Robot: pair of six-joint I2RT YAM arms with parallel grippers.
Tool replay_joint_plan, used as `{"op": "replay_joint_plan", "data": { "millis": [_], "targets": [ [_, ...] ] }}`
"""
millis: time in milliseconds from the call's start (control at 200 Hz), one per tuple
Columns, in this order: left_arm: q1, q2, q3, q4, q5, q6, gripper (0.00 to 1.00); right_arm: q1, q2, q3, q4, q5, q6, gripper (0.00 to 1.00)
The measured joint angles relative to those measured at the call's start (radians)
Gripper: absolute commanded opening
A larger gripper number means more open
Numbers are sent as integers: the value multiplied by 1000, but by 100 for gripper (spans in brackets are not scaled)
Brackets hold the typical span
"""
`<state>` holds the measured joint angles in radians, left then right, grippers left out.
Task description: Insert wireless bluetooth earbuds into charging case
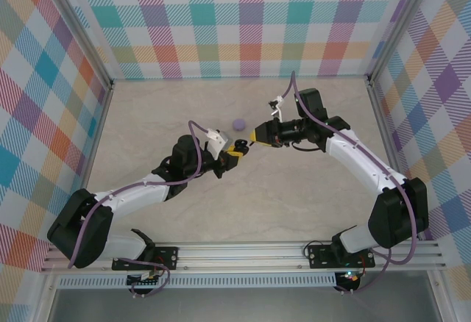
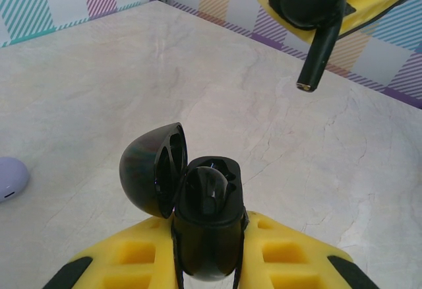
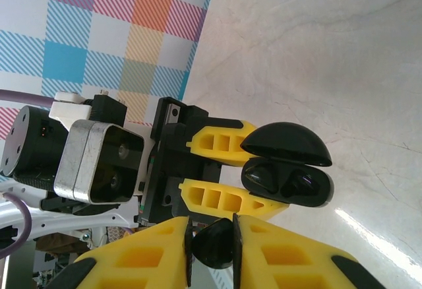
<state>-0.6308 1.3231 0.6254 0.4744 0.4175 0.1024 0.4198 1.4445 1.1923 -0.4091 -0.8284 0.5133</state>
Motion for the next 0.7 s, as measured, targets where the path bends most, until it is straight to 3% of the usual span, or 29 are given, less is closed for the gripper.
{"op": "replay_joint_plan", "data": {
  "millis": [700],
  "targets": [
    [0, -45, 0, 4, 47, 0, 18, 26, 8, 0, 6, 0, 0, 24]
  ]
}}
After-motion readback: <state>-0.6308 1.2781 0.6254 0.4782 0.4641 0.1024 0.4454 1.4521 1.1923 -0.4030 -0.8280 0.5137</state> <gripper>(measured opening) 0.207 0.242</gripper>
